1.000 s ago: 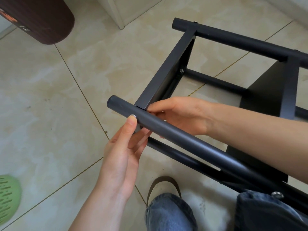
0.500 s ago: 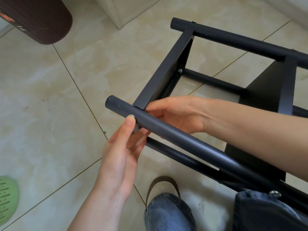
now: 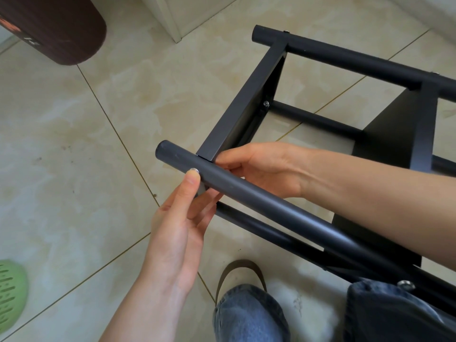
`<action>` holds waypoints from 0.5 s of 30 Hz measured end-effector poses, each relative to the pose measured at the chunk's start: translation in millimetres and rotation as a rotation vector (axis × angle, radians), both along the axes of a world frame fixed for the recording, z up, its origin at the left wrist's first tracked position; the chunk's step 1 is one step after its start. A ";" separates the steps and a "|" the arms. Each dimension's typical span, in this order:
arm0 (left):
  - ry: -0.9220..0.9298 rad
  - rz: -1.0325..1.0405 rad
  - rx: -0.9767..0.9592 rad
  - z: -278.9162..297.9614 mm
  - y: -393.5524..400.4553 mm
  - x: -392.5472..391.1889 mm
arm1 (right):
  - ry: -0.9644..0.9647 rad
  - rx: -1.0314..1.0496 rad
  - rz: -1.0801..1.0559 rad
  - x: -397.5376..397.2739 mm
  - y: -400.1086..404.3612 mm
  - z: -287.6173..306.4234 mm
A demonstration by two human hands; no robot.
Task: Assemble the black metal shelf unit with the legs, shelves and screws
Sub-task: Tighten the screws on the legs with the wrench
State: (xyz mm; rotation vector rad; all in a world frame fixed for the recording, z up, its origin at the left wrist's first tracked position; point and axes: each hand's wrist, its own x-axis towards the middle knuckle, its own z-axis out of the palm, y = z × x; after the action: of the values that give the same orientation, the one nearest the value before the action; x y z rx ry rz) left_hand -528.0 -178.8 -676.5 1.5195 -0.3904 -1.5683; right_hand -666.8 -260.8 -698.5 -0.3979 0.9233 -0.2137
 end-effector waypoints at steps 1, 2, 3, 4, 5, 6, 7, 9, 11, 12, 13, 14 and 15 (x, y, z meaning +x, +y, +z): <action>-0.002 -0.001 0.000 -0.4 0.0 0.1 | 0.017 -0.012 0.001 1.1 -0.7 -0.5; -0.005 -0.003 0.000 -0.8 -0.1 0.1 | 0.035 -0.026 0.007 1.8 -1.3 -1.2; -0.007 -0.004 0.000 -0.8 0.0 0.3 | 0.051 -0.041 0.017 2.2 -1.8 -1.8; -0.008 -0.006 0.001 -0.7 -0.1 0.2 | 0.061 -0.055 0.025 2.2 -2.0 -2.5; -0.007 -0.008 0.001 -0.4 -0.1 0.3 | 0.063 -0.069 0.030 1.5 -1.6 -2.8; -0.006 -0.011 0.002 -0.3 -0.1 0.5 | 0.059 -0.081 0.027 0.6 -1.0 -3.3; -0.004 -0.009 0.005 -0.5 0.0 0.8 | 0.046 -0.084 0.022 -0.4 0.0 -3.5; -0.004 -0.004 0.011 -0.6 0.6 1.3 | 0.000 -0.066 0.008 -2.2 2.5 -2.6; -0.001 -0.003 0.010 -0.1 0.6 0.9 | -0.049 -0.035 -0.014 -3.6 4.0 -1.8; 0.002 0.000 0.007 -0.1 0.5 0.8 | -0.064 -0.019 -0.018 -4.2 4.1 -1.9; 0.006 0.003 0.007 0.0 0.5 0.7 | -0.074 -0.002 -0.016 -4.2 4.3 -2.8; 0.008 0.005 0.007 0.0 0.5 0.4 | -0.080 0.011 -0.011 -4.0 4.3 -4.1; 0.011 0.006 0.006 0.0 0.4 0.4 | -0.081 0.018 -0.008 -3.5 4.3 -5.2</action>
State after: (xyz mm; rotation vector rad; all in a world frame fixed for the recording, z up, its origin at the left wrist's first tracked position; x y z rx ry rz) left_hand -527.7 -178.4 -676.5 1.5152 -0.3748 -1.5737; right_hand -670.3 -256.5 -703.7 -0.3665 0.8466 -0.2270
